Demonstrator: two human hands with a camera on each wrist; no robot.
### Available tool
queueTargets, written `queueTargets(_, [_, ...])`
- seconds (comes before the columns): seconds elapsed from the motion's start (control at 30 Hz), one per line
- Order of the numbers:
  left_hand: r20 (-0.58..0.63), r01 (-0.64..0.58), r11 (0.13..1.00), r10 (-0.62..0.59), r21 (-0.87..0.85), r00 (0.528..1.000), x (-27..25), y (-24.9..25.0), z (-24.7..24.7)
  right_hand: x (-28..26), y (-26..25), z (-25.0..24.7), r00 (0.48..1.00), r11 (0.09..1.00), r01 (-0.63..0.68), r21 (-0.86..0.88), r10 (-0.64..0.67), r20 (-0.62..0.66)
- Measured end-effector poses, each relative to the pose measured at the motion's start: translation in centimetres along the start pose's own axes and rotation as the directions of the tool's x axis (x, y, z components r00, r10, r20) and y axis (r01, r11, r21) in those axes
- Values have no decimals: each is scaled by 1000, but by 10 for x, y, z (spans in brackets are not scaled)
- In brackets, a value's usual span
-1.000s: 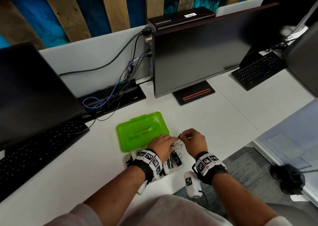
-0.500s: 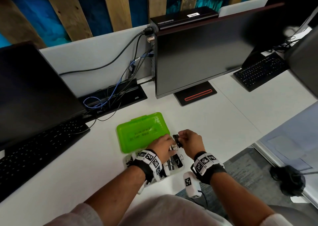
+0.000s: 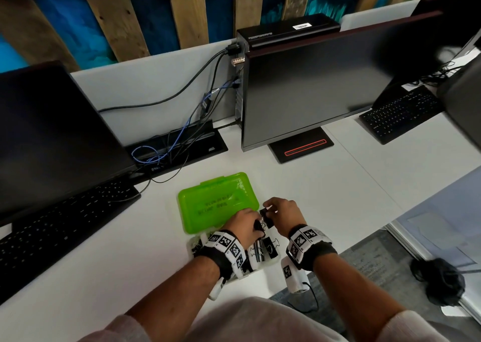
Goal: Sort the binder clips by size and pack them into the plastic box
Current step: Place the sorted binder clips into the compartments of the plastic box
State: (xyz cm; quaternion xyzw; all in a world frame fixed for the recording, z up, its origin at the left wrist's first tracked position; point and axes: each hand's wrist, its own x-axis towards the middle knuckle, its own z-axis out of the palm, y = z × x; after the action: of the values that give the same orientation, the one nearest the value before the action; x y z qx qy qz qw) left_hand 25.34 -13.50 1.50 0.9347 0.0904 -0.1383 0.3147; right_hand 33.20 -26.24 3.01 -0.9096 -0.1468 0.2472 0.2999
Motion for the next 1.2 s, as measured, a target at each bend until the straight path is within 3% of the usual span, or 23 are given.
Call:
queueTargets(0.13, [-50, 30, 997, -33, -73, 998, -3, -7, -7, 3, -7, 5, 1000, 997, 11, -78, -10, 15])
queueTargets(0.3, [19, 30, 999, -30, -17, 999, -8, -16, -16, 6, -5, 8, 999, 998, -44, -44, 45, 17])
queueTargets(0.47, [30, 69, 997, -69, -20, 997, -16, -23, -18, -2, -3, 21, 1000, 963, -3, -268, 8, 16])
queueTargets(0.6, [120, 4, 999, 0, -37, 993, -20, -21, -14, -6, -2, 30, 993, 925, 105, -364, -74, 97])
queueTargets(0.7, [103, -3, 996, 11, -85, 995, -23, -15, -12, -9, -2, 32, 990, 886, 130, -445, -95, 100])
queueTargets(0.97, [-35, -80, 977, 75, -199, 997, -30, -21, -12, -4, 5, 26, 999, 998, -12, -56, 14, 29])
queueTargets(1.2, [8, -53, 979, 56, -196, 998, -36, -13, -3, -21, 12, 31, 990, 989, 135, -58, -137, -33])
